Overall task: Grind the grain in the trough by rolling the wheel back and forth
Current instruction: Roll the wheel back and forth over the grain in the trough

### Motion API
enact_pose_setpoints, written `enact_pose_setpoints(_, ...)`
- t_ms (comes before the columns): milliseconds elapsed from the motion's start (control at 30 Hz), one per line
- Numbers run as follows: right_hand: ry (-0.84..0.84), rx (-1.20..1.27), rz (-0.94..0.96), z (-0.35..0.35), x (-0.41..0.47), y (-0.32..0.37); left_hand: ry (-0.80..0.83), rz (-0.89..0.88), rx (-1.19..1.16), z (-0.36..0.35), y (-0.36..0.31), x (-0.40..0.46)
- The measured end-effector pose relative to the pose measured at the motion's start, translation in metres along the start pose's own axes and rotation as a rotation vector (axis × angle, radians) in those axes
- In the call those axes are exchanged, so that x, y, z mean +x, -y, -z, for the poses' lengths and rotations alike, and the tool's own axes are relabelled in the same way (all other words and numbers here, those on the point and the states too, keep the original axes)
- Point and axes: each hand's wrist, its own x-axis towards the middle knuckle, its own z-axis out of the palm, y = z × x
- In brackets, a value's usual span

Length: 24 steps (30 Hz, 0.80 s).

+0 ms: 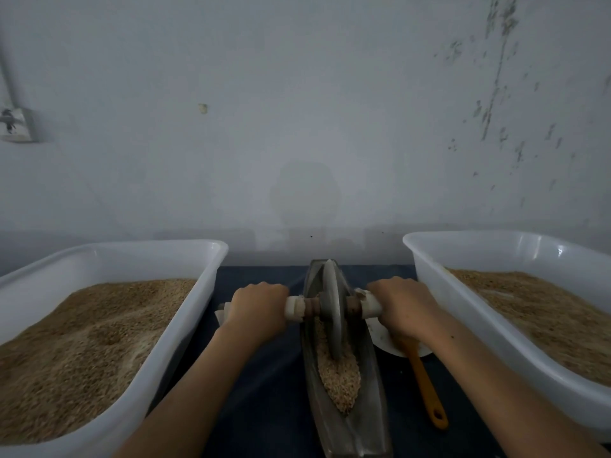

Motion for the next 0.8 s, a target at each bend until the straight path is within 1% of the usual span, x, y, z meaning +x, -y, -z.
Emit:
enact_pose_setpoints(67,0.021,-0.011,-0.002,0.002,0.0,0.001,0.016,0.0,0.002,0.0,0.0,0.0)
enact_pose_setpoints(133,0.08,-0.023,-0.006,0.007,-0.001,0.002,0.056,-0.002,0.003,0.001,0.001,0.0)
enact_pose_setpoints(333,0.341,-0.047,0.001,0.022,-0.004,0.001,0.283,-0.041,-0.058,0.008,0.005,0.003)
enact_pose_setpoints(433,0.376,-0.031,-0.011,0.022,-0.003,0.001,0.302,-0.052,-0.085,0.008,0.007,0.004)
enact_pose_setpoints(533,0.312,-0.012,-0.005,0.018,-0.001,-0.001,0.22,-0.039,-0.059,0.006,0.005,0.002)
enact_pose_setpoints(700,0.048,0.007,0.002,0.004,0.0,0.0,-0.014,-0.014,-0.003,0.001,0.001,0.0)
enact_pose_setpoints(733,0.012,0.011,0.001,0.003,0.0,0.001,-0.037,-0.009,-0.005,0.001,0.0,0.0)
enact_pose_setpoints(800,-0.006,0.021,0.002,0.002,-0.001,0.001,-0.043,-0.005,-0.012,0.0,0.0,-0.001)
